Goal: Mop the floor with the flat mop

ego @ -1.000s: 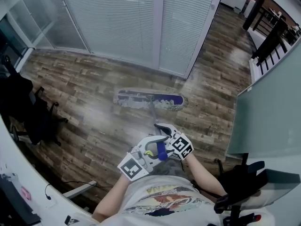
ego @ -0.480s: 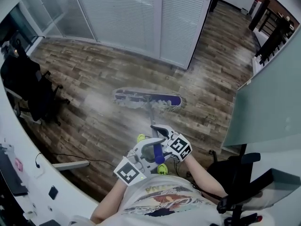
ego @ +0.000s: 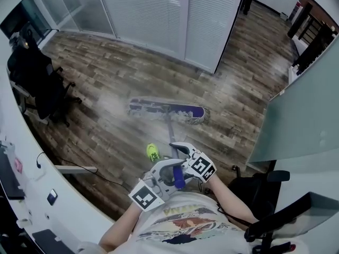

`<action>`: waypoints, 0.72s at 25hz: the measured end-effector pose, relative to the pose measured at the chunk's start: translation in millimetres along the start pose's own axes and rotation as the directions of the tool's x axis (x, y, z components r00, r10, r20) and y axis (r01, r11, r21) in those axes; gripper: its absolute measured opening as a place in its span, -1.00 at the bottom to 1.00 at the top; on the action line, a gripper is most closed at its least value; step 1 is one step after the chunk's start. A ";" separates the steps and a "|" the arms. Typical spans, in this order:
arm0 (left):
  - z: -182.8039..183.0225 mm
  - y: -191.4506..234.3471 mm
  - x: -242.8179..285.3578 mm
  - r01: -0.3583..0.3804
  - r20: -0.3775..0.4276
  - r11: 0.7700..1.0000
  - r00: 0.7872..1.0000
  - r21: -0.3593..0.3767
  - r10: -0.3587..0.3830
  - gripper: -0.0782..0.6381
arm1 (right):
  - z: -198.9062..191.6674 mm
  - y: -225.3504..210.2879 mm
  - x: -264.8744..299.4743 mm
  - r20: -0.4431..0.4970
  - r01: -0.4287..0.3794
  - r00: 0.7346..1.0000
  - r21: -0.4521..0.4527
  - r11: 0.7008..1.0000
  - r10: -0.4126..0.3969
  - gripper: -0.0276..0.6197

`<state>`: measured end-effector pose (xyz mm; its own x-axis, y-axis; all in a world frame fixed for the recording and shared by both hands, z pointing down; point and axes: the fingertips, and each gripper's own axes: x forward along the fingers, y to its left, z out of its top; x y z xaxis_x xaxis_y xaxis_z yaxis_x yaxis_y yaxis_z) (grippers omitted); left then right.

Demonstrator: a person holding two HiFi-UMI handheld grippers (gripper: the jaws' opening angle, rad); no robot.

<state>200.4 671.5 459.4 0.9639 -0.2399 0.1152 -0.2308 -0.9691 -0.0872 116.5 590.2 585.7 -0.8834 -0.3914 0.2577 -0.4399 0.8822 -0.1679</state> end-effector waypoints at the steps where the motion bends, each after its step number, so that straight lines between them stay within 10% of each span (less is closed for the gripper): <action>1: 2.0 2.9 2.7 -0.007 0.019 1.000 1.000 0.001 0.007 -0.27 | 1.4 -3.6 -1.1 0.010 0.004 1.000 0.007 1.000 -0.004 -0.31; 18: -16.2 111.8 15.0 -0.004 0.011 1.000 1.000 -0.005 0.004 -0.25 | 20.8 -98.1 64.3 -0.024 -0.011 1.000 -0.004 1.000 0.011 -0.27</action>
<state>186.9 558.7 467.4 0.9643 -0.2436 0.1039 -0.2357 -0.9683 -0.0829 99.4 473.0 599.0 -0.8839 -0.3756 0.2786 -0.4296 0.8875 -0.1666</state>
